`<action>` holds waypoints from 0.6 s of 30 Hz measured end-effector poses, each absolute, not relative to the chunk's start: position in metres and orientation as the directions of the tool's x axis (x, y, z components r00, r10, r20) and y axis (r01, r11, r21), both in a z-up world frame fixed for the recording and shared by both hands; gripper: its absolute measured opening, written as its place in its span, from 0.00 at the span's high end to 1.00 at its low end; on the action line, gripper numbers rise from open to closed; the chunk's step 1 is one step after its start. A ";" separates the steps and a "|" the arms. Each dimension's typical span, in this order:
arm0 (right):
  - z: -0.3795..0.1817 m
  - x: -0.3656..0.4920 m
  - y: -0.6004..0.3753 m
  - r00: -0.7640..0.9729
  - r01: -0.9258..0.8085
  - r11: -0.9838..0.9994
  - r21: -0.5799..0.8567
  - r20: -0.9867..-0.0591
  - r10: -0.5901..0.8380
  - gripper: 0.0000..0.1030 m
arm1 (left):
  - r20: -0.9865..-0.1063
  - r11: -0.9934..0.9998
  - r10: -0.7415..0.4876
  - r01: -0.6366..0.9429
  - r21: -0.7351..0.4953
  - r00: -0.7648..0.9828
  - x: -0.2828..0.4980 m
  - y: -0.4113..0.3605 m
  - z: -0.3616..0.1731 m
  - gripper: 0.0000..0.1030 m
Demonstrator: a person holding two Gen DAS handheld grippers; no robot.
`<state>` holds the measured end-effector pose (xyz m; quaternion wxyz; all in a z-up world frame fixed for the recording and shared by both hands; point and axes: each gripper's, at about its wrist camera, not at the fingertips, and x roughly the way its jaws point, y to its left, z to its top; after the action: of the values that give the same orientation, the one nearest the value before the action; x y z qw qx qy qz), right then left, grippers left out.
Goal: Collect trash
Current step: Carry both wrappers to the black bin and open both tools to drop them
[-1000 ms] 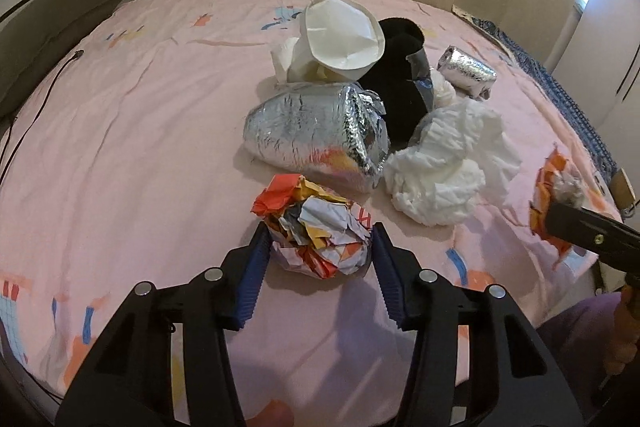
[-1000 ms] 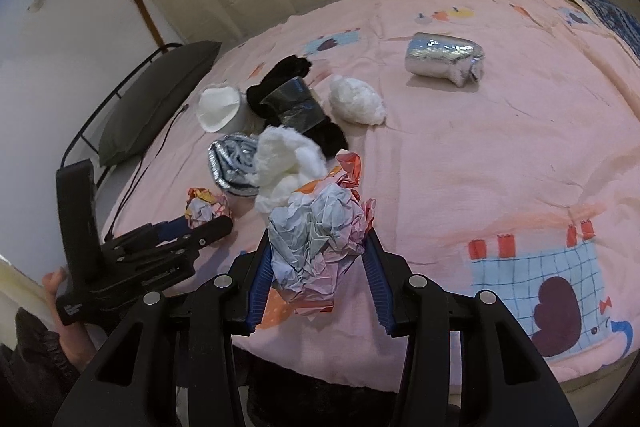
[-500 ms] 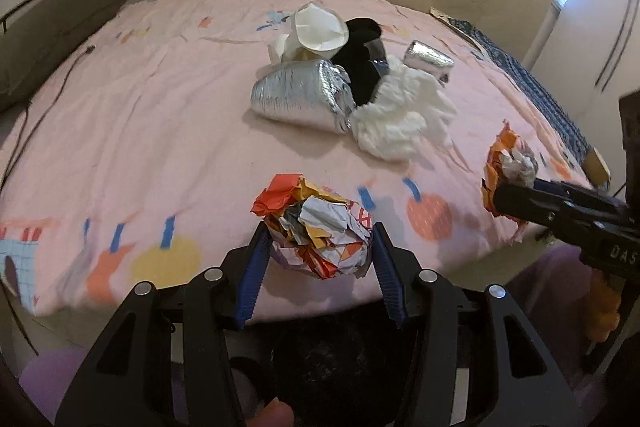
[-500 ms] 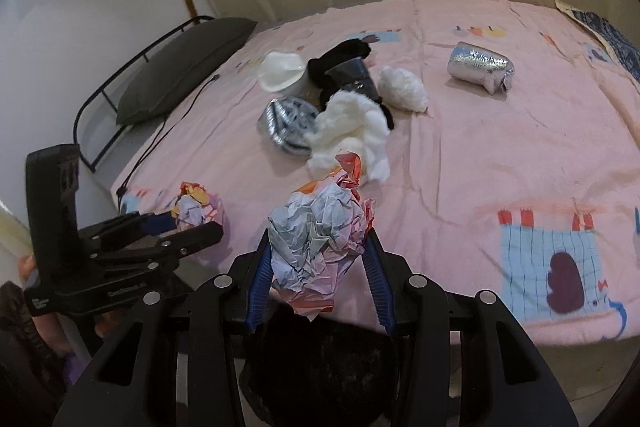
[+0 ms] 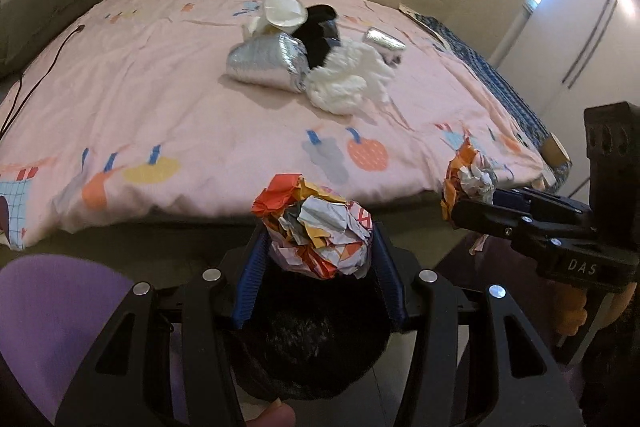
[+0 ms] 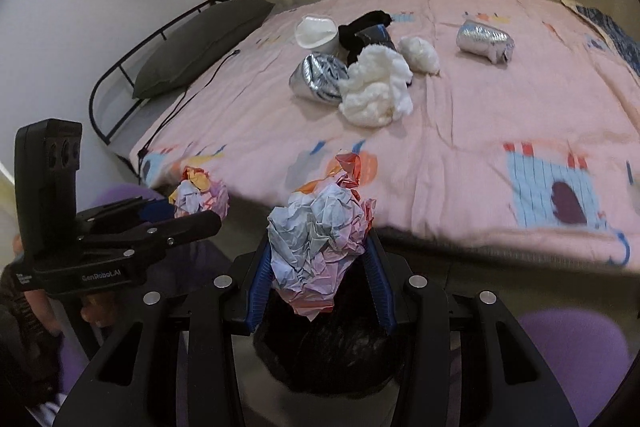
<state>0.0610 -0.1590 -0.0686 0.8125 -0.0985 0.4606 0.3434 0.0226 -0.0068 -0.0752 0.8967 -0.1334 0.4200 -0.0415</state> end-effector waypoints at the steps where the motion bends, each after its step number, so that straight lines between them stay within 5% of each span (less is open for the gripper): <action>1: -0.068 0.057 -0.163 0.336 -0.643 0.748 0.165 -0.817 0.469 0.59 | -0.745 0.960 -0.200 -0.024 -0.279 0.636 0.019 -0.010 -0.075 0.50; 18: -0.059 -0.006 -0.189 0.283 -0.678 0.708 0.199 -0.818 0.501 0.59 | -0.854 0.967 -0.245 0.182 -0.179 0.459 -0.035 -0.068 -0.083 0.50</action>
<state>-0.0055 -0.1892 -0.0590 0.7952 -0.0942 0.4706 0.3705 -0.0346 -0.0682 -0.0831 0.8536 -0.0311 0.5048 -0.1249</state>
